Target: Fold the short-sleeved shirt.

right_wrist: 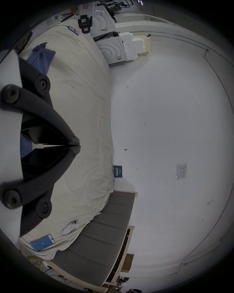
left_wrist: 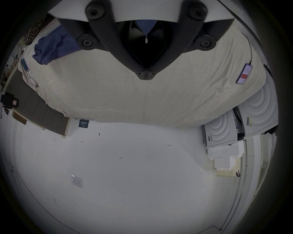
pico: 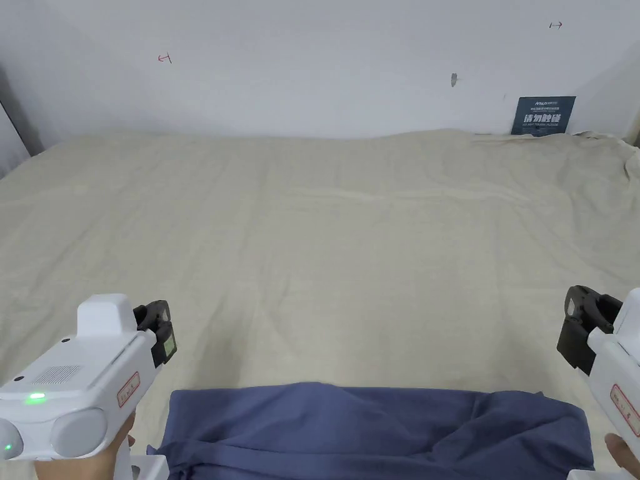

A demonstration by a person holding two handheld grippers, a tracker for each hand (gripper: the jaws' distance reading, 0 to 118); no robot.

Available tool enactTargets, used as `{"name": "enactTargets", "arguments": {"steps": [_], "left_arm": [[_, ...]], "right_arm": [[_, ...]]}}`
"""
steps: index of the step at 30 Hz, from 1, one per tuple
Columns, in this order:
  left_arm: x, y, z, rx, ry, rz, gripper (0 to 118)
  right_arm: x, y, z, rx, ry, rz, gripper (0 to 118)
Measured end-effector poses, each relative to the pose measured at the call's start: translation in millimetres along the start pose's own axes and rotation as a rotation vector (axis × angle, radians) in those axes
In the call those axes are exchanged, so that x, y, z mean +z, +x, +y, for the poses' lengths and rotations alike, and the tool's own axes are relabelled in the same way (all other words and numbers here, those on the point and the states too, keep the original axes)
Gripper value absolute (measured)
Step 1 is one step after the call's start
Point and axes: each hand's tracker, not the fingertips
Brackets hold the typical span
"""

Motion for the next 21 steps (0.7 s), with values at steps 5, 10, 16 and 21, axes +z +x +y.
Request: {"name": "enactTargets", "arguments": {"steps": [5, 10, 16, 21], "left_arm": [[-3.0, -1.5, 1.8, 0.009, -0.024, 0.010, 0], [-15.1, -23.2, 1.3, 0.103, -0.142, -0.108, 0], [-32.4, -56.2, -13.4, 0.174, -0.309, -0.220, 0], [-60.6, -99.1, -41.7, 0.253, -0.452, -0.290, 0]], "right_arm": [[-5.4, 4.4, -2.1, -0.002, -0.005, 0.004, 0], [-10.5, 9.3, -3.2, 0.003, -0.015, 0.005, 0], [-12.4, 8.9, -3.8, -0.008, -0.030, 0.008, 0], [-11.5, 2.2, -3.3, -0.007, -0.041, 0.006, 0]]}}
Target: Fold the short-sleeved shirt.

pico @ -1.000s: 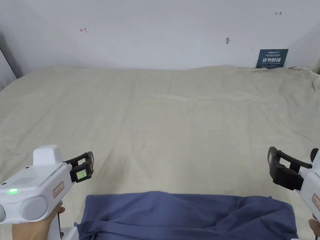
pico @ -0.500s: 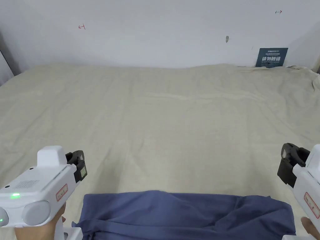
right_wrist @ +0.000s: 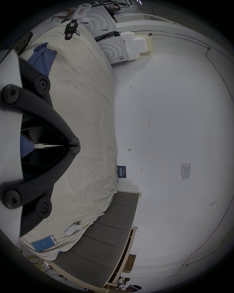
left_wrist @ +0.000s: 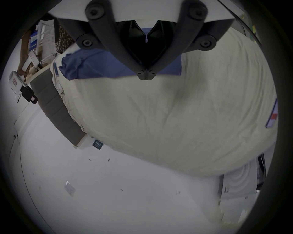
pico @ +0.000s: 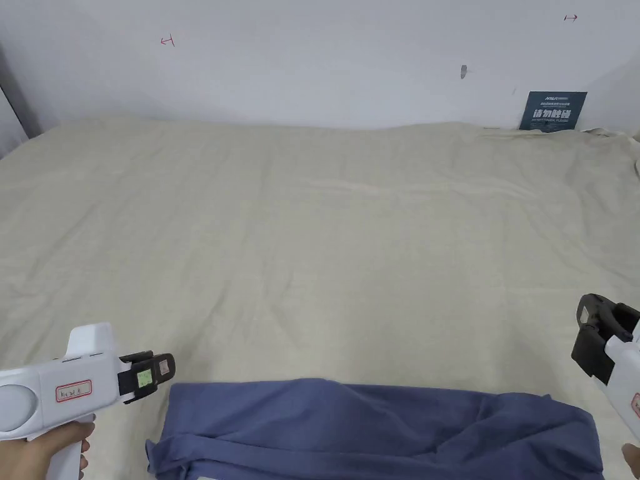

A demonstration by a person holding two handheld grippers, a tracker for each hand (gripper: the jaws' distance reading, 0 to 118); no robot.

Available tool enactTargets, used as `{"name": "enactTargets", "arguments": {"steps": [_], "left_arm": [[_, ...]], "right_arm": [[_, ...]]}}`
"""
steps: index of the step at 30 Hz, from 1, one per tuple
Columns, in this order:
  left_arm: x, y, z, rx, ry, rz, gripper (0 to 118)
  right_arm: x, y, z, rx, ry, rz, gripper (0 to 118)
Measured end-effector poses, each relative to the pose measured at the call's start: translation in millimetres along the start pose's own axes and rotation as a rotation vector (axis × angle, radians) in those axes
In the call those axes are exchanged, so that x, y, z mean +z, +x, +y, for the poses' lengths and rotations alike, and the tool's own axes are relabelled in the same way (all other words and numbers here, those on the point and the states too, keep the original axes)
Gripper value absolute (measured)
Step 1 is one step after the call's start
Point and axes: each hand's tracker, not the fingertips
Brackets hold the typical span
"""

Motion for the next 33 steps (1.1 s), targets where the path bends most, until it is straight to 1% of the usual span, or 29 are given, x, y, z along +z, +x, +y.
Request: {"name": "enactTargets", "arguments": {"steps": [5, 6, 8, 9, 10, 11, 12, 16, 19, 24, 25, 28, 32, 33], "left_arm": [[-15.2, -29.5, -8.2, 0.098, -0.082, -0.015, 0], [-18.2, -33.0, -10.6, 0.124, -0.106, -0.026, 3], [-27.6, -43.0, -14.2, 0.174, -0.137, -0.026, 17], [-32.9, -47.8, -16.1, 0.198, -0.163, -0.037, 29], [-36.6, -50.3, -18.0, 0.208, -0.187, -0.036, 53], [-42.2, -51.5, -19.4, 0.210, -0.215, -0.030, 67], [-46.2, -51.2, -21.5, 0.197, -0.219, -0.010, 71], [-61.2, -53.4, -25.7, 0.162, -0.240, -0.008, 71], [-71.6, -54.5, -26.7, 0.164, -0.275, -0.011, 70], [-79.3, -48.8, -26.4, 0.134, -0.278, -0.010, 69], [-79.4, -48.0, -24.6, 0.137, -0.283, -0.012, 63], [-77.0, -40.4, -25.8, 0.108, -0.258, -0.023, 38], [-89.5, -31.3, -31.8, 0.100, -0.286, -0.046, 31], [-89.2, -28.7, -32.1, 0.090, -0.284, -0.050, 31]], "right_arm": [[-2.4, -6.9, -0.6, 0.011, -0.014, -0.004, 0], [-3.5, -7.7, -1.1, 0.012, -0.017, -0.004, 0], [-6.0, -9.4, -2.2, 0.012, -0.026, -0.005, 0], [-7.3, -10.4, -2.8, 0.014, -0.031, -0.006, 0], [-8.4, -11.1, -3.2, 0.017, -0.035, -0.008, 0], [-9.6, -11.9, -3.8, 0.019, -0.040, -0.010, 0], [-10.1, -13.0, -4.2, 0.020, -0.044, -0.010, 0], [-13.2, -14.0, -6.9, 0.019, -0.062, -0.016, 0], [-14.8, -14.4, -8.4, 0.023, -0.076, -0.024, 0], [-16.1, -13.6, -10.2, 0.026, -0.084, -0.030, 0], [-16.5, -13.2, -10.4, 0.025, -0.087, -0.030, 0], [-17.1, -12.0, -11.8, 0.017, -0.091, -0.032, 0], [-17.3, -10.0, -13.2, 0.011, -0.100, -0.033, 0], [-16.9, -9.2, -13.4, 0.011, -0.100, -0.034, 0]]}}
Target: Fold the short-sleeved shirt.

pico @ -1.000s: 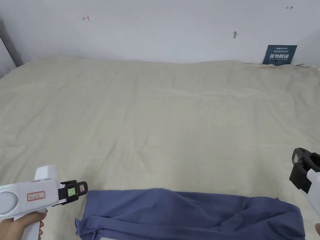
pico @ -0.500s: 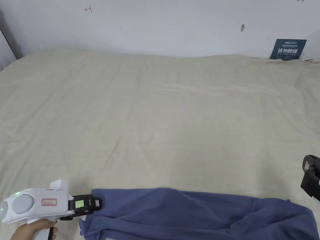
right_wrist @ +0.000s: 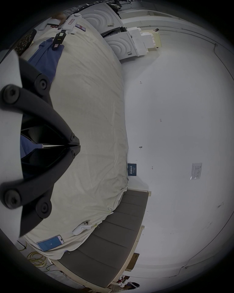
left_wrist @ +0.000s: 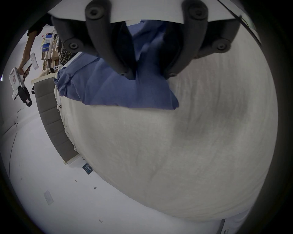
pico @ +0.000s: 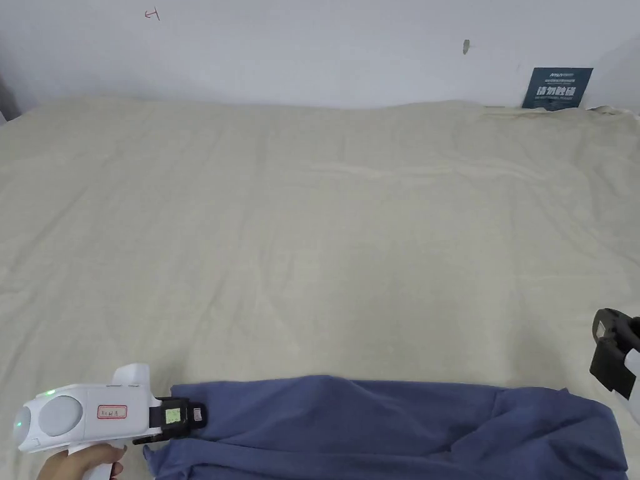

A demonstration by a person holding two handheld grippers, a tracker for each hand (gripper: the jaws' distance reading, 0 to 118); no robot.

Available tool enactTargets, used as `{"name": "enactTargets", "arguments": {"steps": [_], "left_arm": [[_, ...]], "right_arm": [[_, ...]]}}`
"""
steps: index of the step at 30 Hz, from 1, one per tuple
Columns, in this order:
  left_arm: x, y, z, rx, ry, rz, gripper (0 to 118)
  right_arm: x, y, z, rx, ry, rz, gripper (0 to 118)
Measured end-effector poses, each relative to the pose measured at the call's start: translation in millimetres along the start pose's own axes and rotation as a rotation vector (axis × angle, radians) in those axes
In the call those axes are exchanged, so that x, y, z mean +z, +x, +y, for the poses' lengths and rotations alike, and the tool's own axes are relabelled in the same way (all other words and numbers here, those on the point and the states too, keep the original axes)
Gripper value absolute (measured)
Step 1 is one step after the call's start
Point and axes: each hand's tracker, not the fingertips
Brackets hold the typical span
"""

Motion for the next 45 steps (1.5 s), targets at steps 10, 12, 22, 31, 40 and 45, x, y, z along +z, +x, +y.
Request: {"name": "enactTargets", "arguments": {"steps": [10, 12, 22, 31, 40, 45], "left_arm": [[8.1, 2.3, 12.6, -0.077, 0.016, 0.060, 4], [20.3, -0.4, 20.1, -0.074, 0.021, 0.055, 3], [74.0, 7.8, 30.3, -0.073, 0.045, 0.153, 2], [77.6, 84.6, 33.7, -0.058, 0.011, 0.157, 2], [24.5, 198.8, 35.0, -0.236, -0.089, 0.012, 3], [-36.2, 232.9, 30.7, -0.258, -0.153, 0.005, 3]], "right_arm": [[5.0, 10.2, 4.1, -0.013, 0.011, -0.009, 0], [6.4, 11.5, 5.0, -0.016, 0.015, -0.008, 0], [11.9, 18.7, 6.2, -0.035, 0.034, 0.006, 0], [20.7, 25.7, 5.6, -0.035, 0.048, 0.022, 0], [32.0, 35.5, -0.1, -0.054, 0.061, 0.034, 0], [39.8, 45.8, -2.8, -0.064, 0.066, 0.024, 0]]}}
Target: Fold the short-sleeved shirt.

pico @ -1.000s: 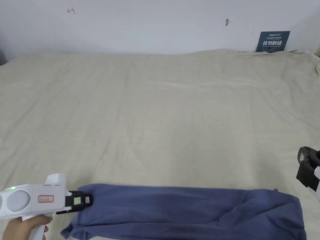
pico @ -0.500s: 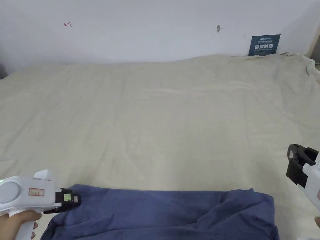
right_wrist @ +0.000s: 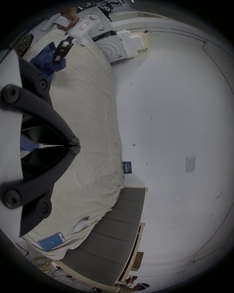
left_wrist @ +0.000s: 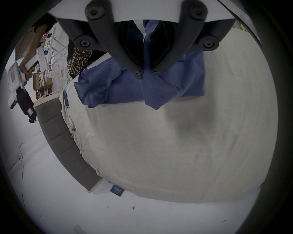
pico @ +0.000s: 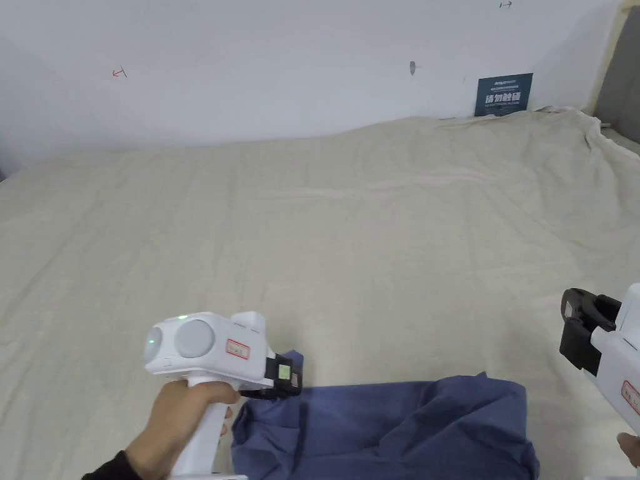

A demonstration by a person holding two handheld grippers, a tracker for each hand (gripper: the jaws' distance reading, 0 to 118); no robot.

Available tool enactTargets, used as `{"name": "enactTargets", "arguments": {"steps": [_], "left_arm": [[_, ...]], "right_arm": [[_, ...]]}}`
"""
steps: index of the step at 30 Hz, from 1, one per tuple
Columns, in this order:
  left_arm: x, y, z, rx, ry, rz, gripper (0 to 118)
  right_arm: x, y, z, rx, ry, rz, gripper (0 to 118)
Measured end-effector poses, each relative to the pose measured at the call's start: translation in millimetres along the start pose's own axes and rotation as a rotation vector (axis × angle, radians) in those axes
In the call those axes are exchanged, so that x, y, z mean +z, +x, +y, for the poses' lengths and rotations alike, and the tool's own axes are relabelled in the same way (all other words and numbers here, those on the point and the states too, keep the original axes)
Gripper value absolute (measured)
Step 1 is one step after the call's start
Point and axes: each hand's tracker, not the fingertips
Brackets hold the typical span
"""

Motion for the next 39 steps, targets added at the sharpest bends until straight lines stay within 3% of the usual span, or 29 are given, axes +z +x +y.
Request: {"name": "enactTargets", "arguments": {"steps": [10, 12, 13, 15, 17, 19, 29, 32, 33, 36, 37, 39], "left_arm": [[-105.1, 26.6, -12.6, 0.072, -0.107, 0.092, 6], [-109.5, 30.9, -16.6, 0.055, -0.108, 0.114, 22], [-109.4, 31.6, -17.7, 0.046, -0.100, 0.116, 35], [-105.6, 31.7, -16.6, 0.046, -0.086, 0.093, 41], [-95.7, 36.4, -16.2, 0.052, -0.076, 0.087, 88], [-79.4, 39.9, -14.8, 0.027, -0.035, 0.078, 115], [33.8, 13.9, -23.5, -0.031, 0.390, -0.006, 115], [45.4, -1.7, -33.0, -0.055, 0.469, 0.052, 109], [47.3, -7.3, -37.5, -0.046, 0.491, 0.080, 99], [42.5, -22.9, -51.2, -0.027, 0.560, 0.112, 29], [37.1, -26.5, -55.6, -0.029, 0.553, 0.138, 18], [27.6, -34.2, -66.2, -0.025, 0.553, 0.155, 7]], "right_arm": [[7.3, 14.5, -2.1, -0.001, -0.003, -0.032, 0], [8.1, 16.0, -2.5, -0.003, -0.004, -0.036, 0], [8.4, 16.7, -2.6, -0.004, -0.005, -0.037, 0], [8.5, 17.8, -3.3, -0.005, -0.005, -0.040, 0], [8.5, 18.5, -3.1, -0.007, -0.007, -0.041, 0], [8.4, 18.5, -2.9, -0.008, -0.005, -0.042, 0], [10.5, 12.9, 6.5, -0.005, 0.019, -0.028, 0], [10.7, 11.2, 8.7, -0.004, 0.027, -0.026, 0], [10.6, 11.0, 9.3, -0.002, 0.027, -0.024, 0], [10.6, 10.2, 9.9, -0.003, 0.029, -0.022, 0], [10.3, 10.1, 10.2, -0.002, 0.028, -0.021, 0], [10.0, 9.7, 9.9, 0.000, 0.026, -0.021, 0]]}}
